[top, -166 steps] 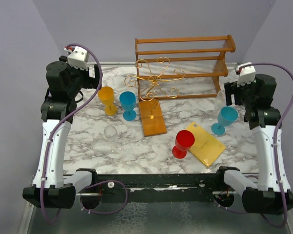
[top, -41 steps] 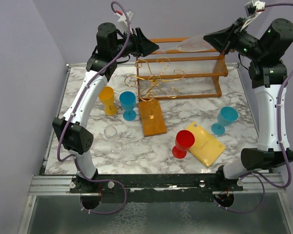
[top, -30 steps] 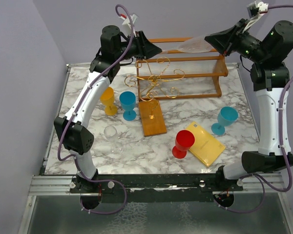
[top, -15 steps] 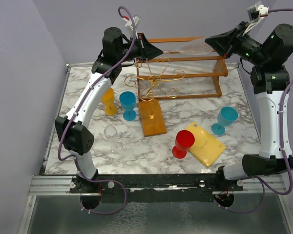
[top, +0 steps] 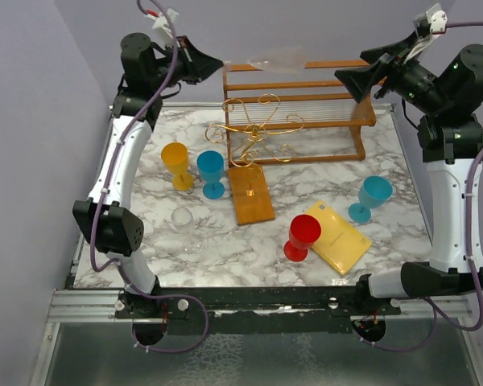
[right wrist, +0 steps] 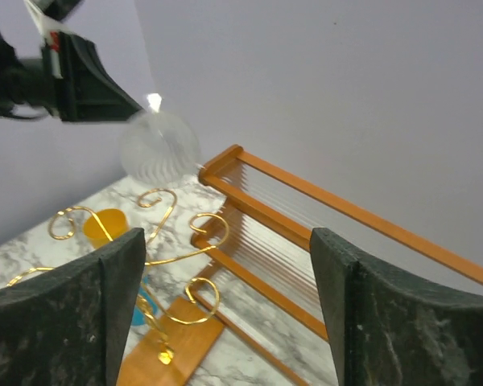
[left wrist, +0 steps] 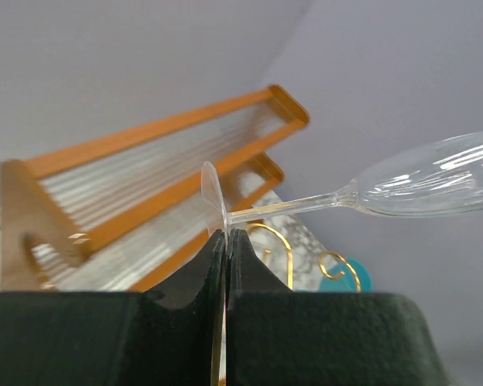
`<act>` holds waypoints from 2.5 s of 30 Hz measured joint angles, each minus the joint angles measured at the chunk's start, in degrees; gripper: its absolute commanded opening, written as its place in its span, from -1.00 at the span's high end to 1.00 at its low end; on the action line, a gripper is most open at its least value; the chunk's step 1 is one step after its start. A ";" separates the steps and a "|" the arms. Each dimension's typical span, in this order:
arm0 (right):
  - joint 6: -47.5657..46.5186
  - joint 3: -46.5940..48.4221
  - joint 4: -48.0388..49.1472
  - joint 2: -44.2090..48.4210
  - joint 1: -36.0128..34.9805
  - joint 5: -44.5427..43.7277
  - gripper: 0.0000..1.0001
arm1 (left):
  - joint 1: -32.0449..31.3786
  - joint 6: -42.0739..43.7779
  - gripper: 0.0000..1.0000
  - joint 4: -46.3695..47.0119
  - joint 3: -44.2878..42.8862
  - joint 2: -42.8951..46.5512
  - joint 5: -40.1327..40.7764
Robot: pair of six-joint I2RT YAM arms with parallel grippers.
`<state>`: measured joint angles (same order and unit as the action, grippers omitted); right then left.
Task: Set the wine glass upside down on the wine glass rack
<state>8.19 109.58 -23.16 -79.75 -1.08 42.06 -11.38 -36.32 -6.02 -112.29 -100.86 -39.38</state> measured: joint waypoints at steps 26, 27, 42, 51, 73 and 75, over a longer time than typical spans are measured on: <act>-17.49 -2.82 -10.21 -1.95 0.00 -3.85 -0.81 | 2.27 67.65 1.00 -19.34 -4.11 13.11 45.31; -17.59 -2.82 -10.29 -2.14 0.00 -3.85 -0.81 | 0.96 70.86 1.00 -19.69 -3.63 13.03 46.58; -20.04 -3.61 -11.58 -2.51 0.00 -3.85 -0.82 | -10.49 99.03 1.00 -29.24 -2.27 9.16 51.71; -20.17 -4.55 -11.58 -2.49 0.00 -3.82 -0.82 | -15.19 102.92 1.00 -32.89 -2.27 8.48 48.81; -20.50 -6.16 -11.54 -1.99 0.00 -3.37 -0.83 | -23.32 101.33 1.00 -37.24 -4.33 5.53 43.30; -20.50 -6.16 -11.52 -1.99 0.00 -3.37 -0.83 | -23.76 100.67 1.00 -36.02 -4.33 4.90 43.32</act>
<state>-12.32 103.42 -34.68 -81.73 -1.08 38.70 -35.14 64.36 -42.04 -116.62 -95.96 3.95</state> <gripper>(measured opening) 0.915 0.018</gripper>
